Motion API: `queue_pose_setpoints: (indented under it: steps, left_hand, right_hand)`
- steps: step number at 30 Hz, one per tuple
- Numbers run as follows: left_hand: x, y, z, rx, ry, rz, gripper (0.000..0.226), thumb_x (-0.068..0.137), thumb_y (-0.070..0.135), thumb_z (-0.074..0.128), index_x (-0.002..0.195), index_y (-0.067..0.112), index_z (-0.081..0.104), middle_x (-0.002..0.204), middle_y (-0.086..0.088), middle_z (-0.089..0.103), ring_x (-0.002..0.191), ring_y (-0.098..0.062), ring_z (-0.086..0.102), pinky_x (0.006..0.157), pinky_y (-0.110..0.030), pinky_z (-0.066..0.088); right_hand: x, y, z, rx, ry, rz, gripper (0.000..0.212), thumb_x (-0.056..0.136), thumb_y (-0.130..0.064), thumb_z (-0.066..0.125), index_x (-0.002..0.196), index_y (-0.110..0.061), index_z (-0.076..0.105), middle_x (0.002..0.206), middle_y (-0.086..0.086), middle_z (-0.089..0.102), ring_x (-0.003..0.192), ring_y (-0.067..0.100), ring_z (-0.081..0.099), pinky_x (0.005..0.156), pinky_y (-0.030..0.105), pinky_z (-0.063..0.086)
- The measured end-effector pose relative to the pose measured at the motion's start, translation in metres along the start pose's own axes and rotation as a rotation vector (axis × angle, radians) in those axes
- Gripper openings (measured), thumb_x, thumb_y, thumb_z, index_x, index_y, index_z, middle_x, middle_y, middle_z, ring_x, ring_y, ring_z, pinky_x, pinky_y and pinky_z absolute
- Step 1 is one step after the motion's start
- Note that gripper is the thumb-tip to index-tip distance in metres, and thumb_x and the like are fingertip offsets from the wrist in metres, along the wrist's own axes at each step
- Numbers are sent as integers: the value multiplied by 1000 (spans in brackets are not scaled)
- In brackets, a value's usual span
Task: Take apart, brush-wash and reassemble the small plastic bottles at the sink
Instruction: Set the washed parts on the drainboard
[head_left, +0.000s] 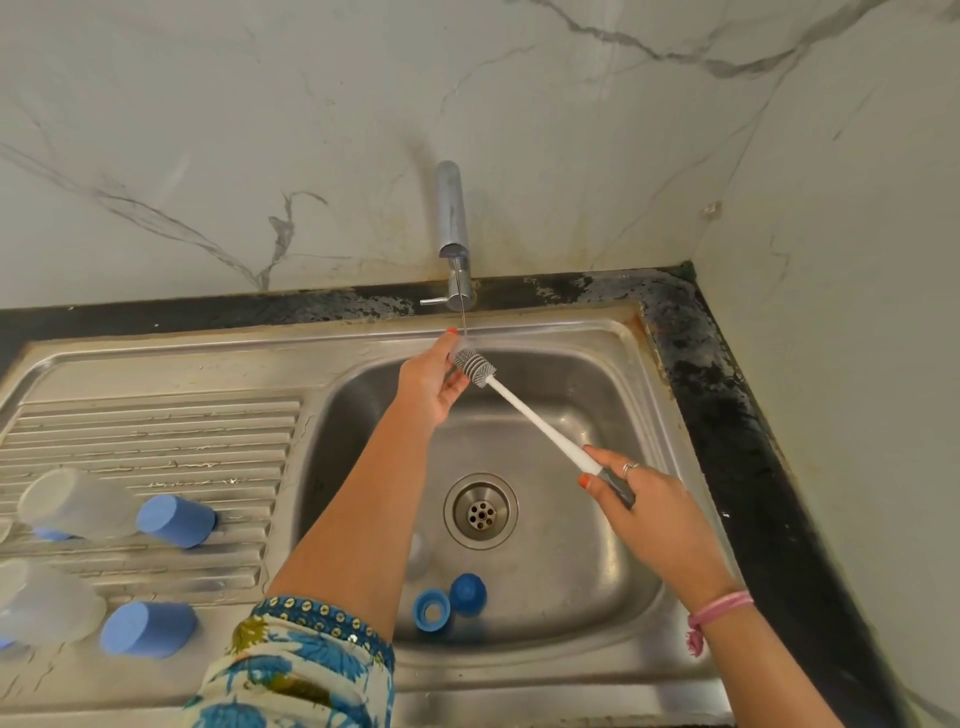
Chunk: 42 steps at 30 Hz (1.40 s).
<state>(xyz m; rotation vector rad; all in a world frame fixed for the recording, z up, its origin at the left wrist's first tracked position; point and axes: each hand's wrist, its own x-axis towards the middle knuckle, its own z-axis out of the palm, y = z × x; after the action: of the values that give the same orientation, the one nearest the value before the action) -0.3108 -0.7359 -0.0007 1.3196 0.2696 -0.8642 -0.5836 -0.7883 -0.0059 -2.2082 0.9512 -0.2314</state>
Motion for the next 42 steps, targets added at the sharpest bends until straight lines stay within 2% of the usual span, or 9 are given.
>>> queue_pose_setpoints:
  steps: [10, 15, 19, 22, 25, 28, 32, 37, 42]
  left_hand:
    - [-10, 10, 23, 154, 40, 20, 16, 98, 17, 33, 98, 11, 48, 87, -8, 50, 73, -20, 53, 69, -37, 49]
    - [-12, 7, 33, 219, -20, 86, 21, 99, 38, 48, 96, 19, 53, 83, 0, 57, 76, -14, 65, 86, -37, 50]
    - [-16, 10, 29, -364, -434, -36, 15, 88, 29, 64, 84, 17, 57, 73, 3, 58, 66, -10, 67, 100, -47, 47]
    - [-15, 6, 30, -243, -411, -20, 16, 88, 34, 62, 87, 19, 58, 78, 3, 63, 78, -14, 69, 100, -50, 46]
    - [-6, 6, 29, 399, -134, 187, 14, 99, 27, 50, 106, 19, 60, 95, -3, 62, 87, -17, 61, 87, -39, 50]
    - [-3, 12, 31, 410, -23, 169, 20, 93, 17, 54, 111, 9, 56, 98, -8, 55, 81, -18, 53, 78, -35, 49]
    - [-7, 15, 34, 299, 75, 177, 22, 96, 28, 57, 82, 11, 55, 71, -6, 50, 59, -17, 48, 65, -34, 49]
    - [-17, 24, 25, -312, -427, 80, 16, 94, 33, 58, 86, 19, 58, 49, 8, 36, 41, -6, 40, 63, -25, 56]
    - [-14, 21, 30, -47, -291, 101, 25, 93, 38, 60, 96, 13, 57, 61, 4, 51, 55, -10, 52, 72, -31, 55]
  right_hand:
    - [-12, -8, 31, -562, 310, -306, 43, 86, -27, 68, 129, -21, 62, 70, 0, 51, 39, 12, 39, 33, 28, 38]
    - [-7, -26, 26, 706, -205, 319, 32, 97, -33, 55, 129, -30, 59, 67, -3, 50, 47, 7, 39, 40, 23, 34]
    - [-11, -29, 14, 1614, -723, 609, 35, 96, -37, 51, 121, -19, 66, 63, -2, 40, 38, 4, 28, 34, 15, 19]
    - [-8, -36, 13, 1389, -619, 577, 36, 97, -42, 47, 119, -22, 67, 61, -3, 38, 39, 4, 28, 33, 16, 22]
    - [-3, -28, 12, 276, -254, 250, 42, 96, -51, 46, 130, -27, 51, 68, -6, 50, 52, 9, 48, 45, 25, 41]
    - [-1, -16, 12, -333, -107, -1, 44, 101, -47, 32, 143, -32, 33, 77, -5, 56, 70, 19, 61, 63, 32, 49]
    - [-3, -28, 15, 109, -214, 19, 34, 100, -40, 45, 132, -32, 47, 70, -3, 54, 56, 10, 50, 53, 30, 46]
    - [-14, -26, 0, 1268, -747, 481, 32, 96, -40, 52, 124, -25, 63, 59, -4, 29, 42, 6, 20, 37, 21, 14]
    - [-15, -30, 2, 1096, -658, 442, 32, 94, -47, 53, 117, -27, 64, 58, -5, 29, 42, 7, 25, 37, 27, 19]
